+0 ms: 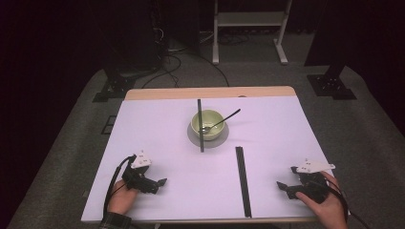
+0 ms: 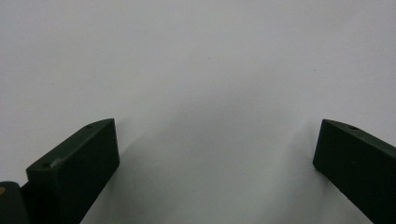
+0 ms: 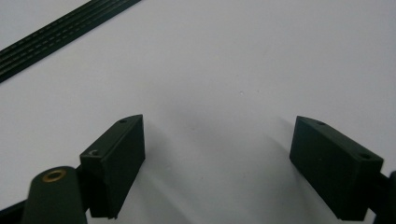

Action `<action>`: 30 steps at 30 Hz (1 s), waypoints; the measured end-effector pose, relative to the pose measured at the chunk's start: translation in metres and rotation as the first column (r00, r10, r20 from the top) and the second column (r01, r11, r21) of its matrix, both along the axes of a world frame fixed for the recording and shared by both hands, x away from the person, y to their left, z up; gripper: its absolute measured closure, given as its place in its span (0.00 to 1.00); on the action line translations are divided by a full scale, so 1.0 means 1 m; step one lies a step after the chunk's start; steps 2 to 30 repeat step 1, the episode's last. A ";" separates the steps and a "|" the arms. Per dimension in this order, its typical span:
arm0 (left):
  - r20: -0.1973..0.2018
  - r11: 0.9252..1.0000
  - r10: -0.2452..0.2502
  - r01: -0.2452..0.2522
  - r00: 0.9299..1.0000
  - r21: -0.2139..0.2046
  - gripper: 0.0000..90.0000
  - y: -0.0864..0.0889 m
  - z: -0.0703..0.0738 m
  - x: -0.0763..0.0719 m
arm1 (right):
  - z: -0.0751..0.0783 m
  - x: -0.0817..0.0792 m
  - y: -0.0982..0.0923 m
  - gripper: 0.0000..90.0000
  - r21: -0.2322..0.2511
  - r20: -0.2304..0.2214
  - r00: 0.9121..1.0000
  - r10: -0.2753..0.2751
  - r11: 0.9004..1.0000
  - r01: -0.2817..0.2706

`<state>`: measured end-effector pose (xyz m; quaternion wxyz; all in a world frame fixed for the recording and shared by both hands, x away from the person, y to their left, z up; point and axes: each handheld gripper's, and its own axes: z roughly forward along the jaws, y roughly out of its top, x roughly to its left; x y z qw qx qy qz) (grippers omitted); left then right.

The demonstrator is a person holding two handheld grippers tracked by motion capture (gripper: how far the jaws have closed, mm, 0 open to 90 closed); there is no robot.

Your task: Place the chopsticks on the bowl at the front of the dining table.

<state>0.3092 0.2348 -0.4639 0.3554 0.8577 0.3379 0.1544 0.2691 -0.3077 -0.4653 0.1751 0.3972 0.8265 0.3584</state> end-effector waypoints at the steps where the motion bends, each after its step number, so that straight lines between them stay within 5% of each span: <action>1: 0.000 1.000 0.000 0.000 1.000 0.000 0.00 0.000 0.000 0.000 | 0.000 0.000 0.000 0.18 0.001 0.000 1.000 -0.001 1.000 0.001; 30: 0.000 1.000 0.000 0.000 1.000 0.000 0.00 0.000 0.000 0.000 | 0.000 0.000 0.000 0.18 0.001 0.000 1.000 -0.001 1.000 0.001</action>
